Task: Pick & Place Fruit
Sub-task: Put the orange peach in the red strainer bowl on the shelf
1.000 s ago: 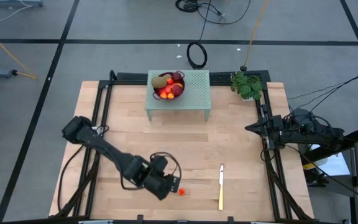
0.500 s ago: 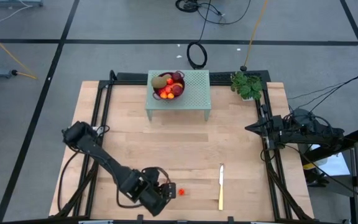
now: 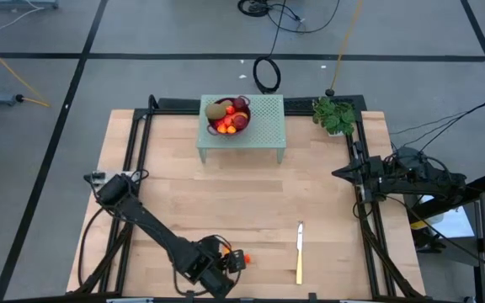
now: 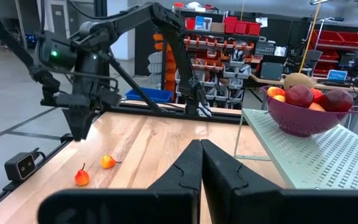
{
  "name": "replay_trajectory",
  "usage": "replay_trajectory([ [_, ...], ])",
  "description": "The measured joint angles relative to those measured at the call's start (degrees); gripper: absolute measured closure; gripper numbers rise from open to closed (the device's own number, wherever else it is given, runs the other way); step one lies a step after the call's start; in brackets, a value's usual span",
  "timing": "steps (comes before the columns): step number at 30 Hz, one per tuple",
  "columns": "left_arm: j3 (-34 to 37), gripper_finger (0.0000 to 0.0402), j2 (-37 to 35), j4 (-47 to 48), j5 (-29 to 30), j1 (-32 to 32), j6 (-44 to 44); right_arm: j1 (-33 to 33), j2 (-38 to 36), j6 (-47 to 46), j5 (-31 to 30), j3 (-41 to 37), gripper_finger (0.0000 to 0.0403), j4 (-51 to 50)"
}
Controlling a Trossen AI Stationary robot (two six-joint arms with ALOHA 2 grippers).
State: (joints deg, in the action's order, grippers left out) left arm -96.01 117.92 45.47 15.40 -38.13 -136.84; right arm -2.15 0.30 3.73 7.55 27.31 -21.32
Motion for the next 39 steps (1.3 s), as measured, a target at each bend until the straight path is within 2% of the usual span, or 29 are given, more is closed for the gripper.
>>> replay_trajectory([
  [12,0.00,0.0183,1.01,2.22,-0.61,4.73,-0.21,0.00,0.00,0.00,0.00,0.00,0.0403,0.01],
  [19,0.02,0.0183,1.01,5.23,-3.64,7.10,-0.37,-0.01,0.00,0.00,0.02,-0.02,0.0403,-0.02],
  [31,0.02,0.0183,1.11,9.00,-8.09,7.24,-0.96,0.00,0.00,0.00,0.02,-0.02,0.0403,-0.04],
  [39,0.09,0.0183,5.02,6.87,-10.19,7.37,-1.25,0.00,-0.02,-0.02,0.09,0.00,0.0403,-0.28],
])
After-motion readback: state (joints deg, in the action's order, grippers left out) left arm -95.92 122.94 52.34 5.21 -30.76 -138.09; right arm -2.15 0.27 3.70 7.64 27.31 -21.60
